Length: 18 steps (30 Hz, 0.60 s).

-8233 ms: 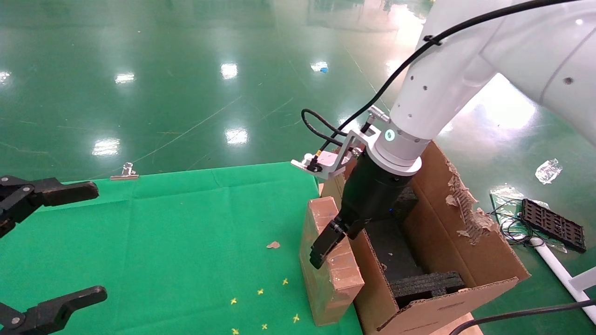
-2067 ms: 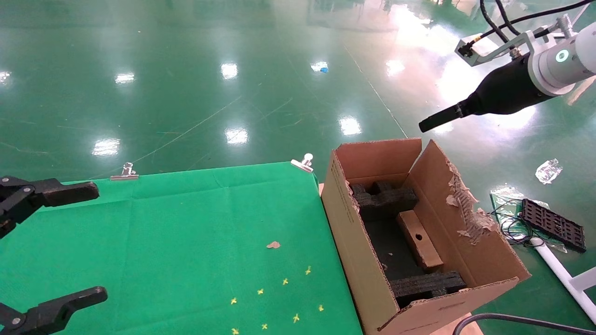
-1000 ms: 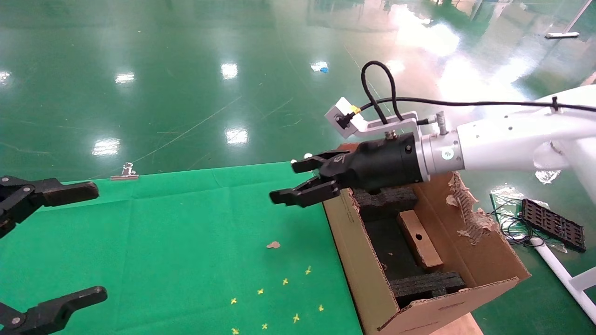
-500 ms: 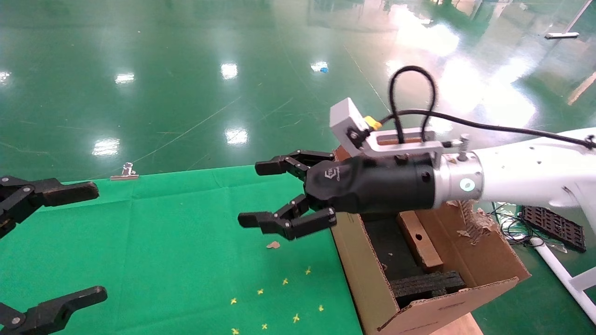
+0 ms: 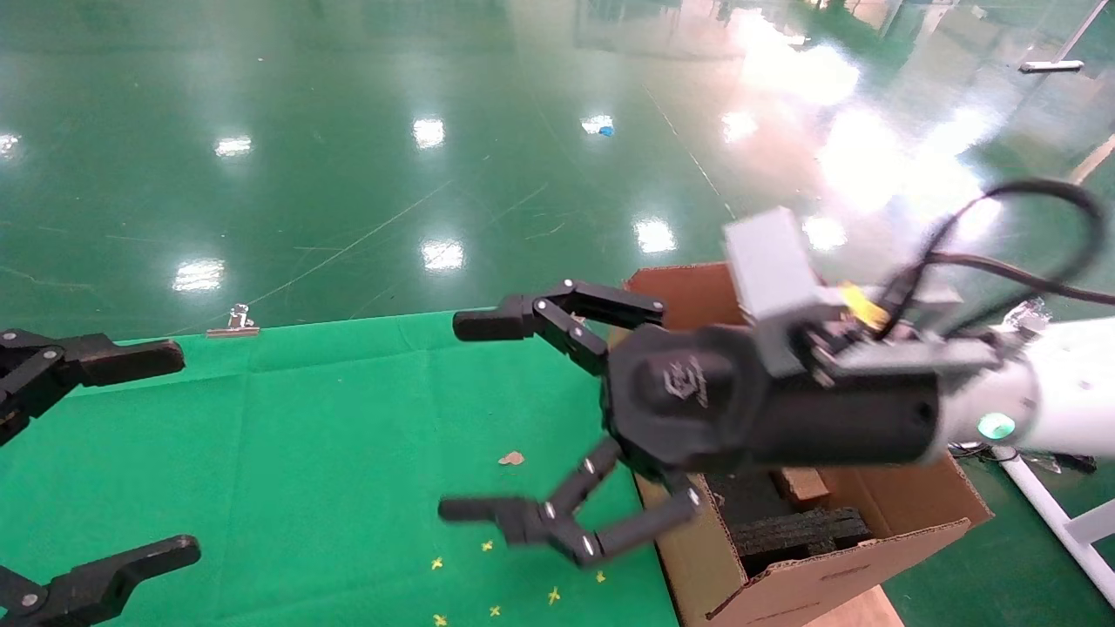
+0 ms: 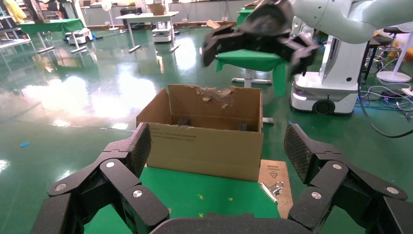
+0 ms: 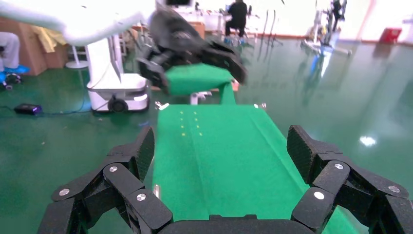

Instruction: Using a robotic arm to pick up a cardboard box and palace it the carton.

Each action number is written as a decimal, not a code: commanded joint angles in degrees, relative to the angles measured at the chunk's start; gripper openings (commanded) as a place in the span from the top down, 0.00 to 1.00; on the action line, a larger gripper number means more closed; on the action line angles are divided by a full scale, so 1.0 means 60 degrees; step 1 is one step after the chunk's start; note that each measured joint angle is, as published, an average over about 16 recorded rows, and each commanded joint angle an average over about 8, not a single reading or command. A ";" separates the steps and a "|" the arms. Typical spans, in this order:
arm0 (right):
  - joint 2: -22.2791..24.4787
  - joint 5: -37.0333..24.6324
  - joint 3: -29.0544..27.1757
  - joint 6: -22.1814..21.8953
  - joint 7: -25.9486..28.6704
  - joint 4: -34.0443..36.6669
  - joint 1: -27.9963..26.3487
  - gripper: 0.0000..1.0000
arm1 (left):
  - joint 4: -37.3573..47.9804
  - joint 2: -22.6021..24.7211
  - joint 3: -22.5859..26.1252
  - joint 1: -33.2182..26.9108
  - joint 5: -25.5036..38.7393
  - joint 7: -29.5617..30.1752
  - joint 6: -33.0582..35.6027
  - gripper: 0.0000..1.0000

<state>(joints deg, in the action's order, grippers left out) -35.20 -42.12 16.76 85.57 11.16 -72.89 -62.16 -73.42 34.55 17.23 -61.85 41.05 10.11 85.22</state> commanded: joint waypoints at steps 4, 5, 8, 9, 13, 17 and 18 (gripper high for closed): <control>0.0119 0.0201 -0.0575 0.0089 -0.0173 -0.0486 0.0468 0.00 | 0.0001 -0.0001 0.0001 0.0001 -0.0002 -0.0001 -0.0003 0.00; 0.0120 0.0205 -0.0572 0.0090 -0.0167 -0.0484 0.0465 0.00 | 0.0001 -0.0001 0.0002 0.0001 -0.0002 -0.0001 -0.0003 0.00; 0.0107 0.0185 -0.0491 0.0081 -0.0144 -0.0412 0.0398 0.00 | 0.0002 -0.0001 0.0002 0.0001 -0.0003 -0.0001 -0.0004 0.00; 0.0101 0.0176 -0.0462 0.0078 -0.0136 -0.0387 0.0374 0.00 | 0.0002 -0.0001 0.0002 0.0001 -0.0003 -0.0001 -0.0004 0.00; 0.0082 0.0137 -0.0362 0.0063 -0.0114 -0.0304 0.0295 0.00 | 0.0002 -0.0001 0.0002 0.0001 -0.0003 -0.0001 -0.0004 0.00; 0.0068 0.0110 -0.0292 0.0049 -0.0102 -0.0248 0.0238 0.00 | 0.0002 -0.0001 0.0001 0.0001 -0.0003 -0.0001 -0.0004 0.00; 0.0065 0.0106 -0.0277 0.0046 -0.0099 -0.0236 0.0227 0.00 | 0.0002 -0.0001 0.0001 0.0001 -0.0003 -0.0001 -0.0004 0.00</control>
<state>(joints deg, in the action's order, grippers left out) -34.80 -41.46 15.04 85.86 10.56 -74.35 -60.75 -73.41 34.55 17.24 -61.85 41.03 10.11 85.20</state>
